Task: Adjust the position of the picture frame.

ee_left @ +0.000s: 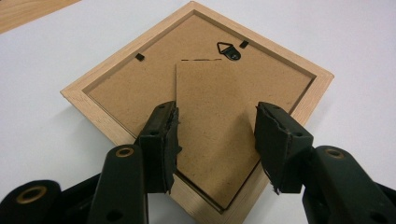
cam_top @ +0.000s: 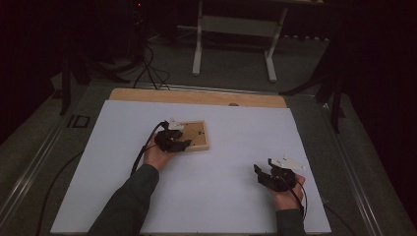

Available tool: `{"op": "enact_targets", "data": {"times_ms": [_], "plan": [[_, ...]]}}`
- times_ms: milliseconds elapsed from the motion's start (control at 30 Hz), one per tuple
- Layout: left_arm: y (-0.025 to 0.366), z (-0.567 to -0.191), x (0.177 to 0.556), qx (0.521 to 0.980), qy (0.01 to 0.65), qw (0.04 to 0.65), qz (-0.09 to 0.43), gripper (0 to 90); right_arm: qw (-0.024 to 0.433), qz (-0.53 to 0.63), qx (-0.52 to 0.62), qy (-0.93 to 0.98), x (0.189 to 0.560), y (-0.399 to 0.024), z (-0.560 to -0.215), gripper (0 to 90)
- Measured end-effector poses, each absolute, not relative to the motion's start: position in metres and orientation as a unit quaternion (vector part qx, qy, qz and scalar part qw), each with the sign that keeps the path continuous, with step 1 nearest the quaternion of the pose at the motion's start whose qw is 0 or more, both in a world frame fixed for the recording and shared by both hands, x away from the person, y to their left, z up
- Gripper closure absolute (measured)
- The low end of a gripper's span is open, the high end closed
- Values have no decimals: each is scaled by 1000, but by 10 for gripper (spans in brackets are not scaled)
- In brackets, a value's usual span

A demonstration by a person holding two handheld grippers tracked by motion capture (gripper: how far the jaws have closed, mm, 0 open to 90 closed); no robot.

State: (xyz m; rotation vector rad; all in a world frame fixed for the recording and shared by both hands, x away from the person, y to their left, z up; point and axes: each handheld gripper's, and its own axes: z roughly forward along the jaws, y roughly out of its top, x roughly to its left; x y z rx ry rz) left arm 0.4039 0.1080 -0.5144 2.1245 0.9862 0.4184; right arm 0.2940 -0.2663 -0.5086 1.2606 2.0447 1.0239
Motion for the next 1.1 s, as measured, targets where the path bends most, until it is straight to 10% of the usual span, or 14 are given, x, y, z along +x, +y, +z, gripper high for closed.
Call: {"op": "enact_targets", "data": {"times_ms": [1100], "plan": [[107,-515,397,838,361,379,154,504,262,378,466,756,294,-266,-509,385]]}}
